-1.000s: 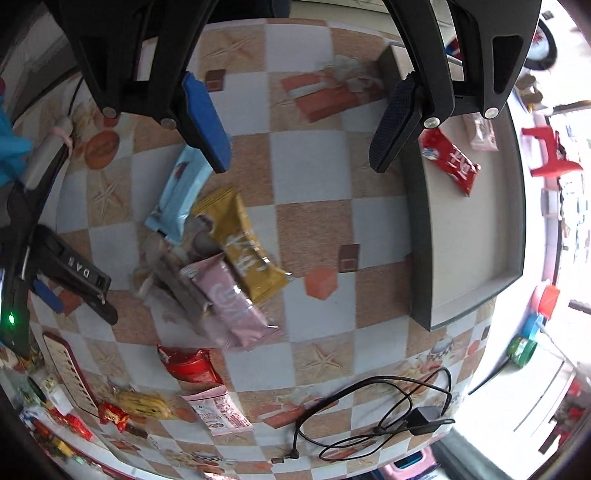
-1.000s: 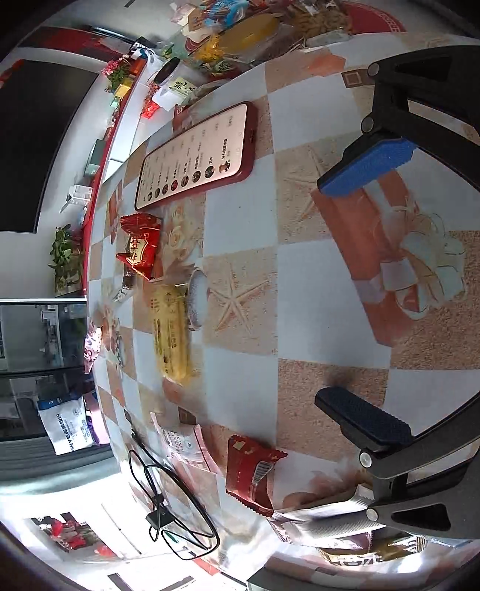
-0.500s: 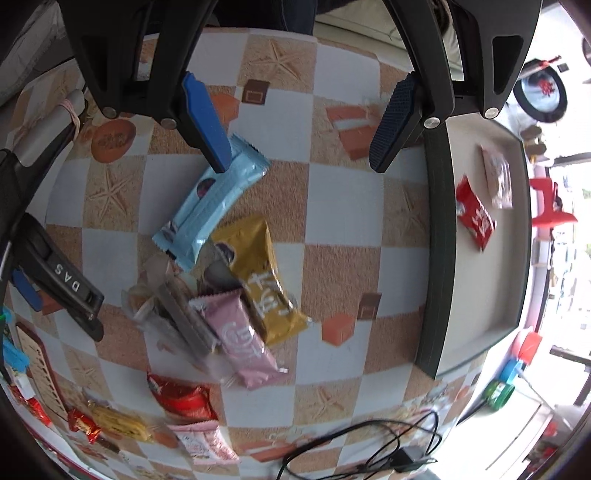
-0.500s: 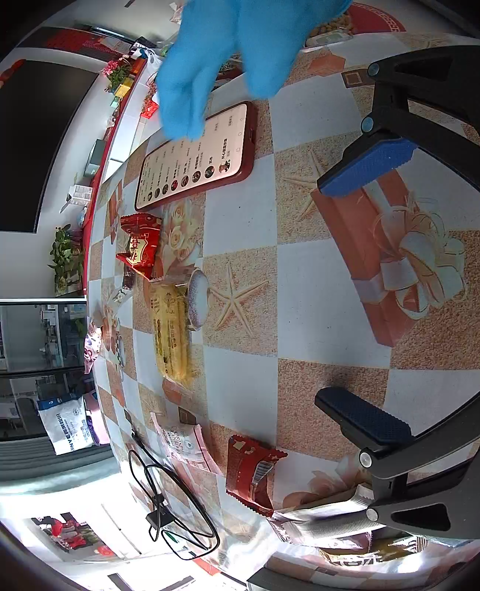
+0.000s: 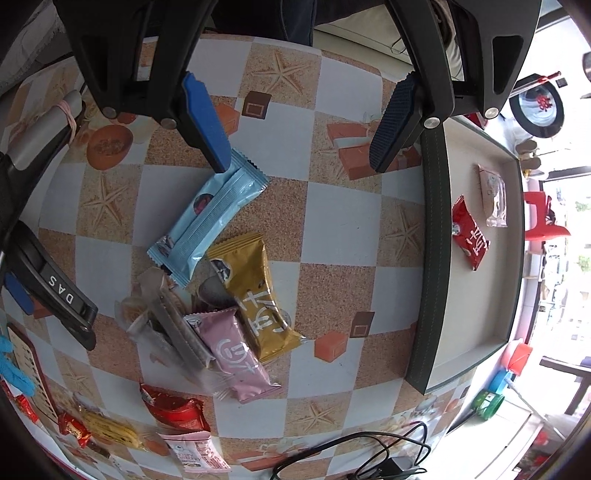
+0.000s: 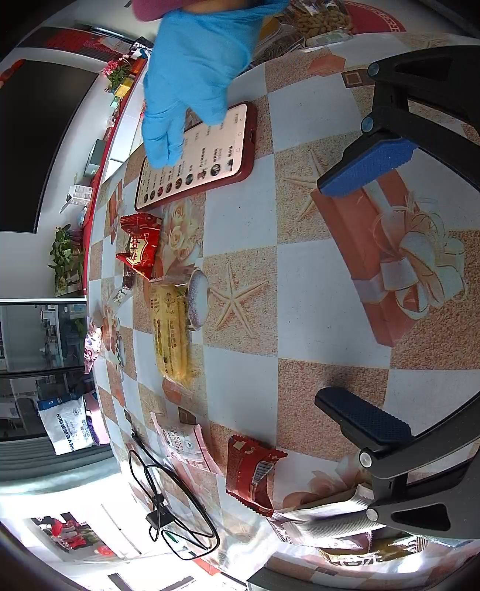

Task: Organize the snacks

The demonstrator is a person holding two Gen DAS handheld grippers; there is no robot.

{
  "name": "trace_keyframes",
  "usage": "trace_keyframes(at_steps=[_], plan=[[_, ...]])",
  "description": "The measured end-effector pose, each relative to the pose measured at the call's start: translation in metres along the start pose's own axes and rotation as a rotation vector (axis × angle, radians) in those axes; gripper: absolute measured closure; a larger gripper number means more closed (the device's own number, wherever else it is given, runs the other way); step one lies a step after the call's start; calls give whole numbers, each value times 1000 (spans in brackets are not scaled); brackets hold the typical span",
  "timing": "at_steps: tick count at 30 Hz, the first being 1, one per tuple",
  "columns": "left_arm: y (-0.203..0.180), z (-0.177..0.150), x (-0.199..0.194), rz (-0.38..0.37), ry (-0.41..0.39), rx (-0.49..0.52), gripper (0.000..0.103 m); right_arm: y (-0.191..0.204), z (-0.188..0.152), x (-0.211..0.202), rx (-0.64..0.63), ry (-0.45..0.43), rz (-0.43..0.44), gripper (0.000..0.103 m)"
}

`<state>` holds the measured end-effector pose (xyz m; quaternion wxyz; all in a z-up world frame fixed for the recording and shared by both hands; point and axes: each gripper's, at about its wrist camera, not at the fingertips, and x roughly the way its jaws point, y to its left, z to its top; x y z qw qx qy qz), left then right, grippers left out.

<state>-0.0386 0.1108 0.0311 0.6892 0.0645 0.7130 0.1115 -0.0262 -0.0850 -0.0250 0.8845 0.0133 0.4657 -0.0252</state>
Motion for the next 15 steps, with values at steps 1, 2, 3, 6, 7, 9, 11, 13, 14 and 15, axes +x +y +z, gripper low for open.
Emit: trace_keyframes(at_steps=[1,2,3,6,7,9,11,13,14,15], plan=[[1,1,0,1,0,-2,23,0,0,0,0,0,0,0],[1,2,0,1,-1,-3,23,0,0,1,0,0,0,0],[1,3,-1,1,-3,-5,23,0,-1,-1,0,0,0,0],[5,8,-1,-2,-12,-3,23,0,-1,-1,0,0,0,0],[5,9,-2,-4,-15,-2,23,0,0,0,0,0,0,0],[4,11,-5,-7,-27,2,23,0,-1,-1,0,0,0,0],[4,12,-6,-8,-33,5,23,0,1,1,0,0,0,0],[4,12,-6,-14,-35,3,23,0,1,1,0,0,0,0],[4,12,-6,-15,-33,5,23,0,1,1,0,0,0,0],[4,12,-6,-15,-33,10,23,0,0,-1,0,0,0,0]])
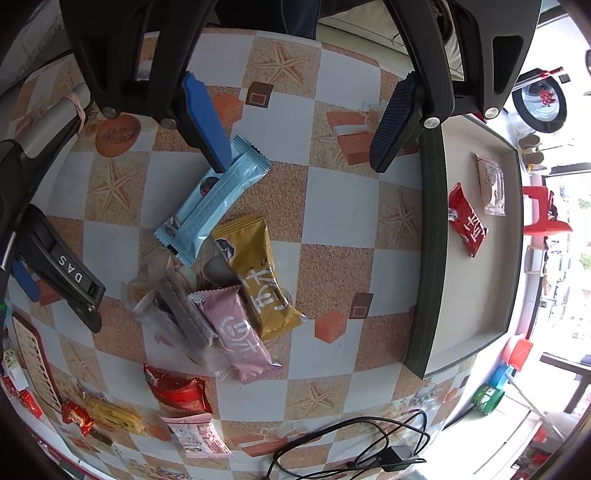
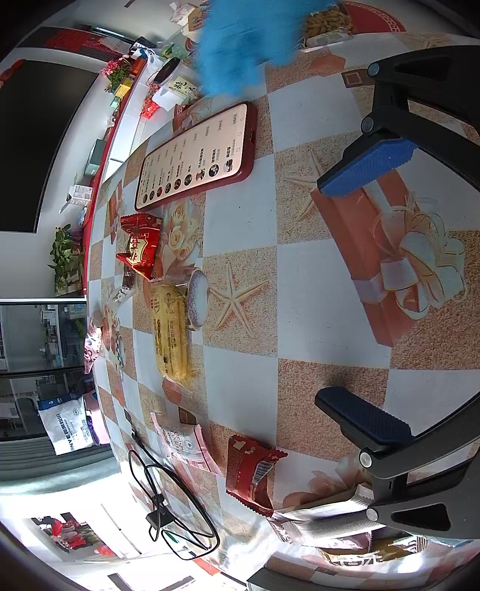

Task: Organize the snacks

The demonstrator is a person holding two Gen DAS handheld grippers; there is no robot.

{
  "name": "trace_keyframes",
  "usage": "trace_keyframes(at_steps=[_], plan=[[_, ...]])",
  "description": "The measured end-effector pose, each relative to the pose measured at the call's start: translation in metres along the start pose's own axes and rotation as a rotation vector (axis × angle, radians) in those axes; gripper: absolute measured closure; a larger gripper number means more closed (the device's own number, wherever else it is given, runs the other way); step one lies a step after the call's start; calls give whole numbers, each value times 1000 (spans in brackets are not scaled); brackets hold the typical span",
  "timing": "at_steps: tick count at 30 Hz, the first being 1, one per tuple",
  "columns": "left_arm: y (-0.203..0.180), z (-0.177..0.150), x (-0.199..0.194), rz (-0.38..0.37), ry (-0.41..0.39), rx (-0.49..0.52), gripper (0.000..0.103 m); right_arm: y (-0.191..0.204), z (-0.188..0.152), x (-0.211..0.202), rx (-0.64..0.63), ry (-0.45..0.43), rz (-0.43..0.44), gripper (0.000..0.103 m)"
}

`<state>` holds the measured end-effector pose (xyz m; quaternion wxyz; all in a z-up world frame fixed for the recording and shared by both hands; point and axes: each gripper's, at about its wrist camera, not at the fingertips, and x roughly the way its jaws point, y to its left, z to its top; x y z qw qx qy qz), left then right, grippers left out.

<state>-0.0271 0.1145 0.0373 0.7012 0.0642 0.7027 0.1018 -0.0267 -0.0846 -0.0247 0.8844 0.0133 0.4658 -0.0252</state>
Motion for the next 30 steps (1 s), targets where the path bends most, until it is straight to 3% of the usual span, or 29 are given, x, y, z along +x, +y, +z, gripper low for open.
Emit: trace_keyframes(at_steps=[24,30], plan=[[32,5,-4,-2,-45,20,23,1,0,-1,0,-1,0,0],[40,2,6,-16,-16,-32,23,1,0,-1,0,-1,0,0]])
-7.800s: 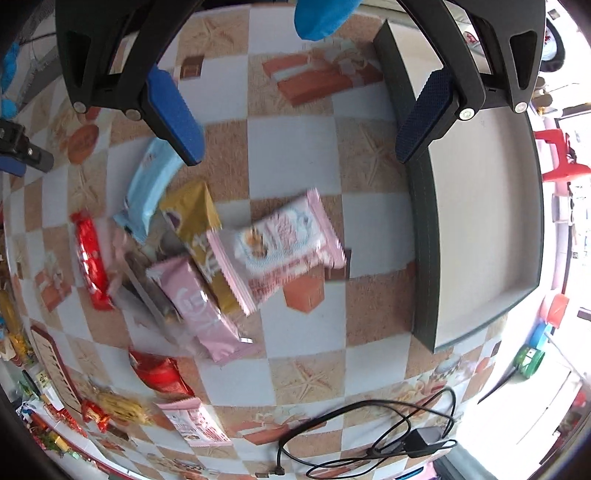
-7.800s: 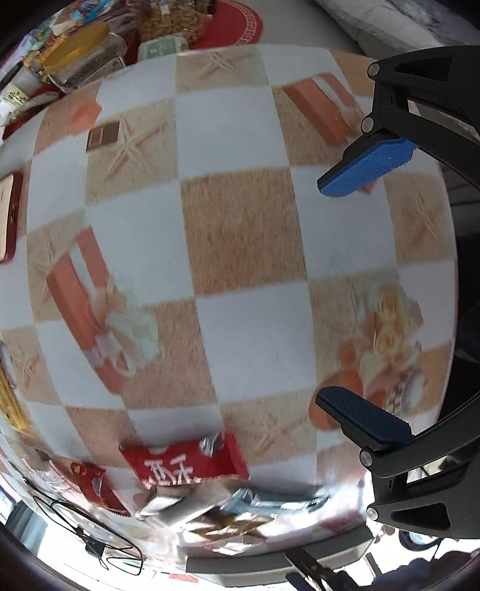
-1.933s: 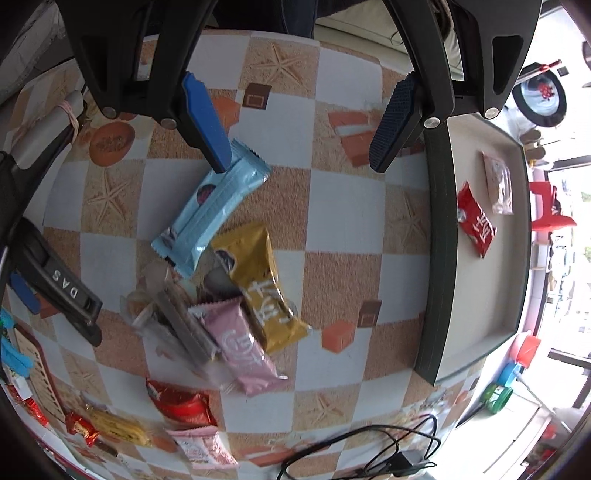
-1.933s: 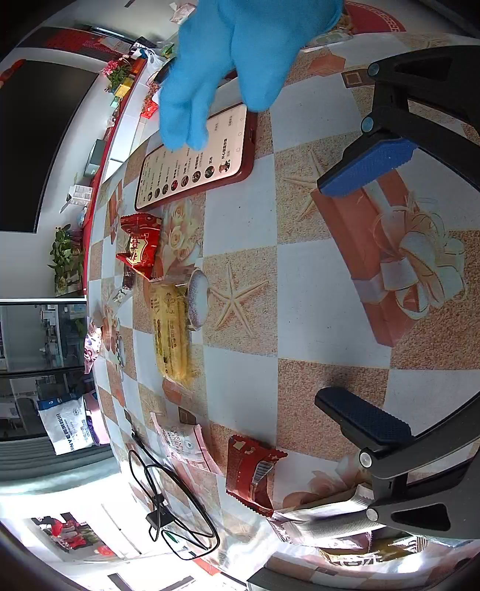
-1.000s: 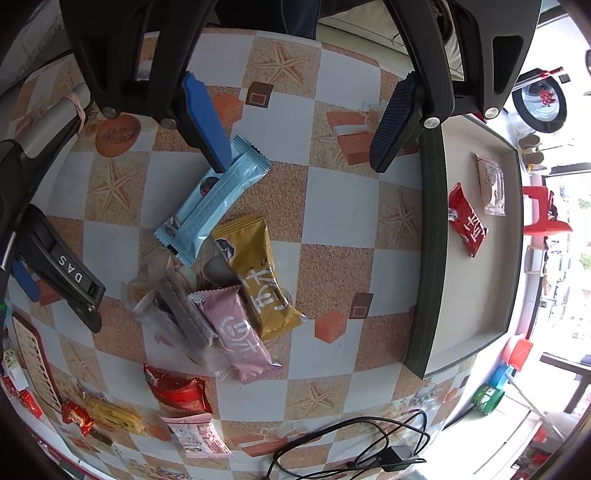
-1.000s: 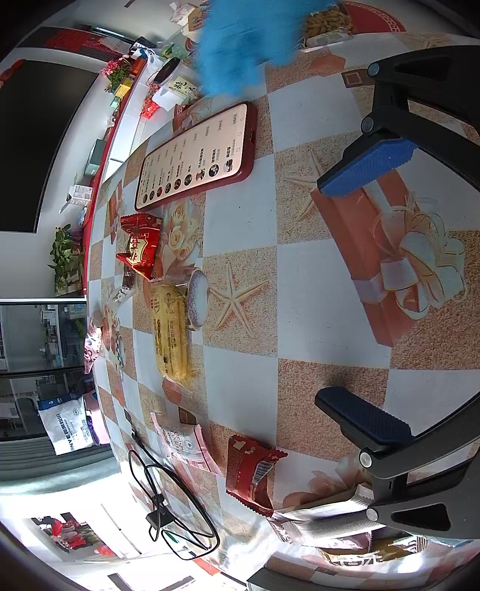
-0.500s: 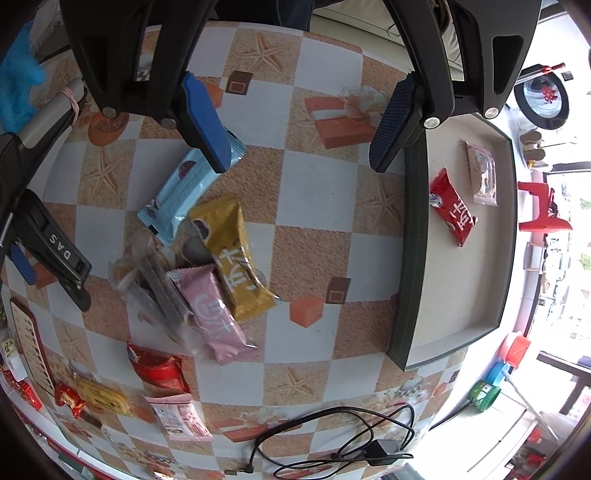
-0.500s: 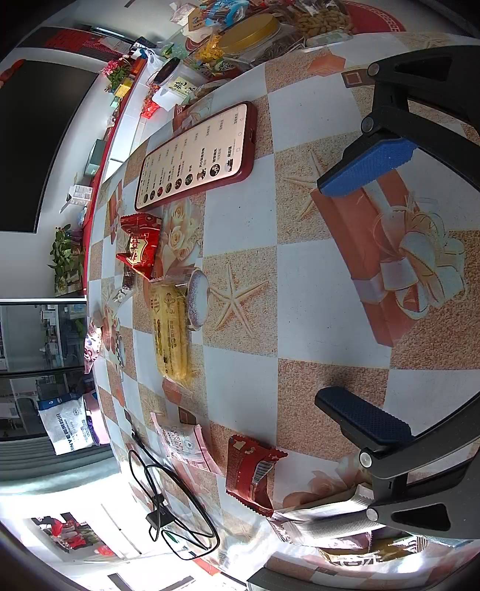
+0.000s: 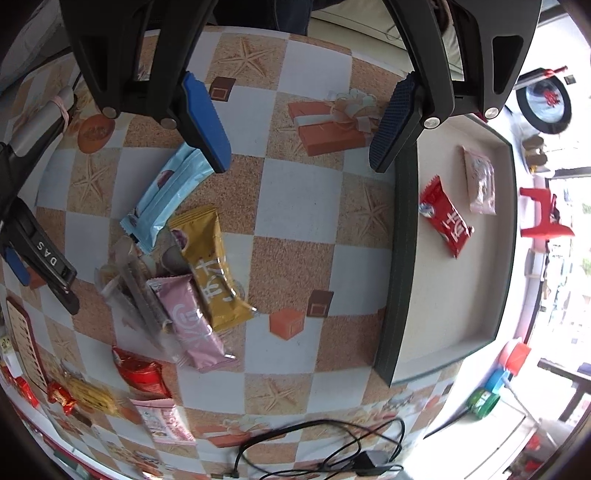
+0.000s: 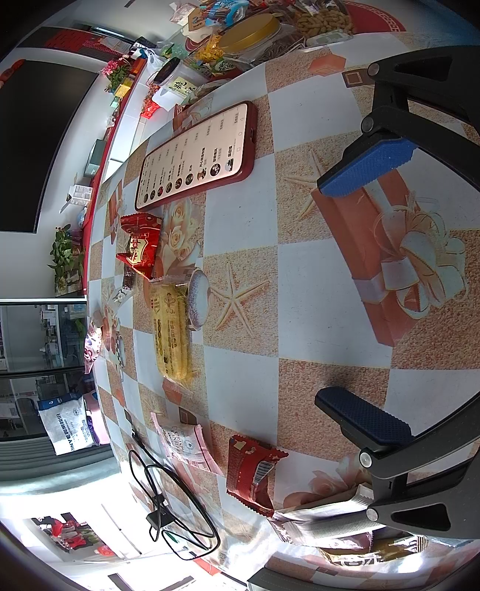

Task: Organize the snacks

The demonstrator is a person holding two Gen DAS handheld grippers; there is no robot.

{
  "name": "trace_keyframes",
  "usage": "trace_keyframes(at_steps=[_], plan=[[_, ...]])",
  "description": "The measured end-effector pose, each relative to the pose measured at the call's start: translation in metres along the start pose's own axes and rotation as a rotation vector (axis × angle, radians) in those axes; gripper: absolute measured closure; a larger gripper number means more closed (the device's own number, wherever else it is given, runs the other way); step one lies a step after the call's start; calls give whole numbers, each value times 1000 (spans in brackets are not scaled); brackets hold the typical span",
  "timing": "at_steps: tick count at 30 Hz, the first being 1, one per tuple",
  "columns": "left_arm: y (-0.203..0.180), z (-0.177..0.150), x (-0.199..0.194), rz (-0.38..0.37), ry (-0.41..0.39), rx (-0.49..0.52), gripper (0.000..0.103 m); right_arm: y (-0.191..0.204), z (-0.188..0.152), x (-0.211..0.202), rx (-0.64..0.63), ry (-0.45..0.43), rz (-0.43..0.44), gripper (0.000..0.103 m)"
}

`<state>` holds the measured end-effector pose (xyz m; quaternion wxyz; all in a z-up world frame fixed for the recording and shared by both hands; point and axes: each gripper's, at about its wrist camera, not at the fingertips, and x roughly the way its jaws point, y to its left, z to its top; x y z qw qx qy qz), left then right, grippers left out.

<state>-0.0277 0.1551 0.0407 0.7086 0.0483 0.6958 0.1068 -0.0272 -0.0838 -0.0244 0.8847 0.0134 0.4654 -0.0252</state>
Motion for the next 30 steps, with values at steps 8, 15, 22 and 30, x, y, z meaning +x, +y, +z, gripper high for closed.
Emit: trace_keyframes(at_steps=[8,15,22,30], plan=[[-15,-11,9,24,27,9,23,-1,1,1,0,0,0,0],[-17,-18,14,39,60,-20,23,-1,1,2,0,0,0,0],[-19,-12,6,43,39,-13,23,-1,2,2,0,0,0,0],[-10,2,-1,14,2,-10,23,0,1,1,0,0,0,0]])
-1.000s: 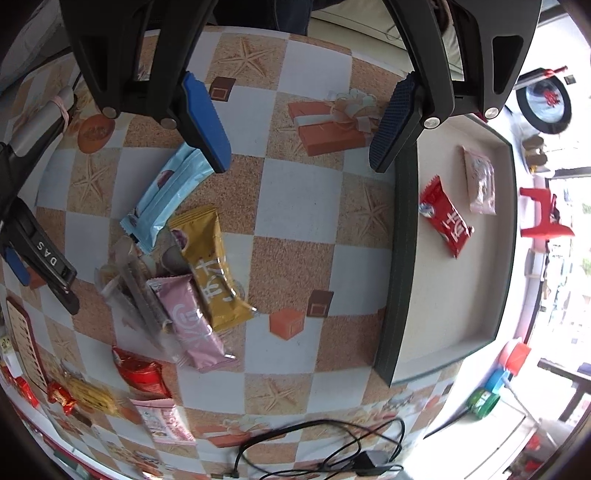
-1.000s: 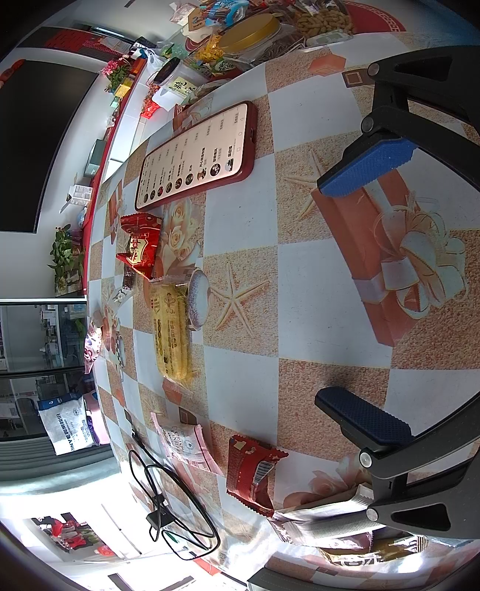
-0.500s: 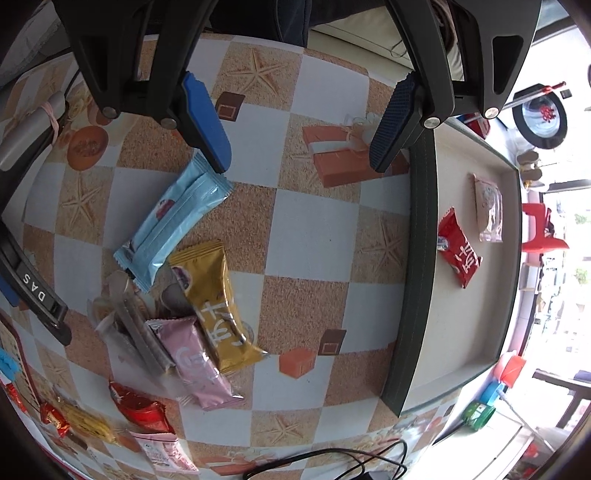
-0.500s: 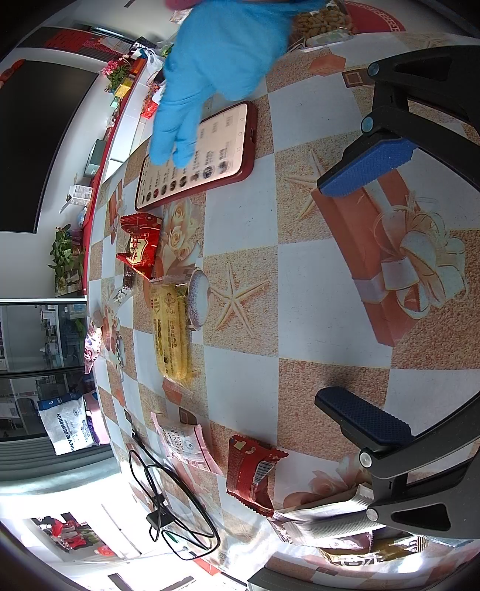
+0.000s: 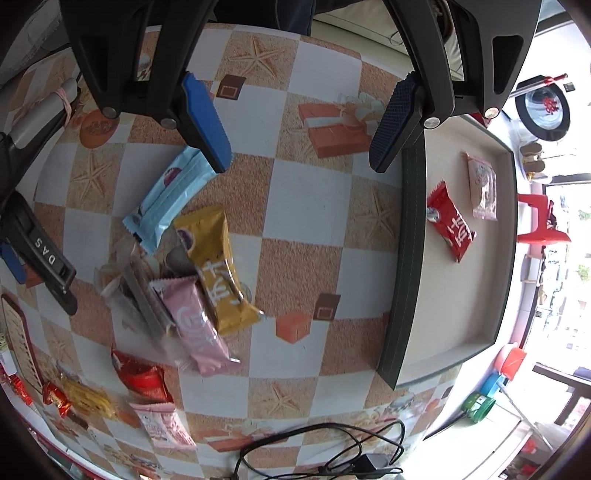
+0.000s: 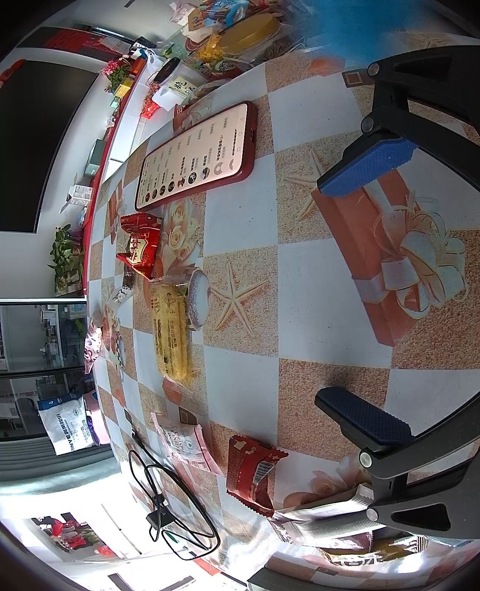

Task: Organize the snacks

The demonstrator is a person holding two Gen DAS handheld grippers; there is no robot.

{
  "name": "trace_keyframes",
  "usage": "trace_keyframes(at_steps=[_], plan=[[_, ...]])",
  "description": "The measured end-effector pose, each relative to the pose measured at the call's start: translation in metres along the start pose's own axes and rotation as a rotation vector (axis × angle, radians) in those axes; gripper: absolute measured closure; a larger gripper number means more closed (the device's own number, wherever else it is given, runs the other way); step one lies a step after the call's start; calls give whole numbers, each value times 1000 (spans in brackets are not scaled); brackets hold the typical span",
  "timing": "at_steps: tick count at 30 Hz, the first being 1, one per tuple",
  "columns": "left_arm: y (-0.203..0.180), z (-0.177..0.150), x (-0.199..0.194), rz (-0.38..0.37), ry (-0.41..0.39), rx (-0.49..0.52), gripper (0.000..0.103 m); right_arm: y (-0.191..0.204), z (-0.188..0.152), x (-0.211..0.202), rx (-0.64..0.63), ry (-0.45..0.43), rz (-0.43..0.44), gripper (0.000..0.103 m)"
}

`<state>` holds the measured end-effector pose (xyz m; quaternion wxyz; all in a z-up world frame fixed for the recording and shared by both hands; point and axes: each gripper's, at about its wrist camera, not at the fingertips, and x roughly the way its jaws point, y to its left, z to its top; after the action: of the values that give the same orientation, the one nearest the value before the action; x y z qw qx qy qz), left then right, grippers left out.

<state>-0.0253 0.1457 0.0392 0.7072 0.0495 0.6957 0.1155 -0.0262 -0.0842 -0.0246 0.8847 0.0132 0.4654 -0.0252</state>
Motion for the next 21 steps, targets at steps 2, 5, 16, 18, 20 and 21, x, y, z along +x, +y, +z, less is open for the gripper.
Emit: trace_keyframes(at_steps=[2,5,16,18,20,21], plan=[[0,2,-1,-6,-5,8,23,-1,1,1,0,0,0,0],[3,4,-2,-13,-15,24,23,0,1,1,0,0,0,0],[21,15,-6,-44,-49,62,23,-1,1,2,0,0,0,0],[21,22,-5,-58,-54,69,23,-1,1,2,0,0,0,0],[20,30,0,-90,-48,71,23,0,1,1,0,0,0,0],[19,34,3,-102,-42,67,23,0,0,1,0,0,0,0]])
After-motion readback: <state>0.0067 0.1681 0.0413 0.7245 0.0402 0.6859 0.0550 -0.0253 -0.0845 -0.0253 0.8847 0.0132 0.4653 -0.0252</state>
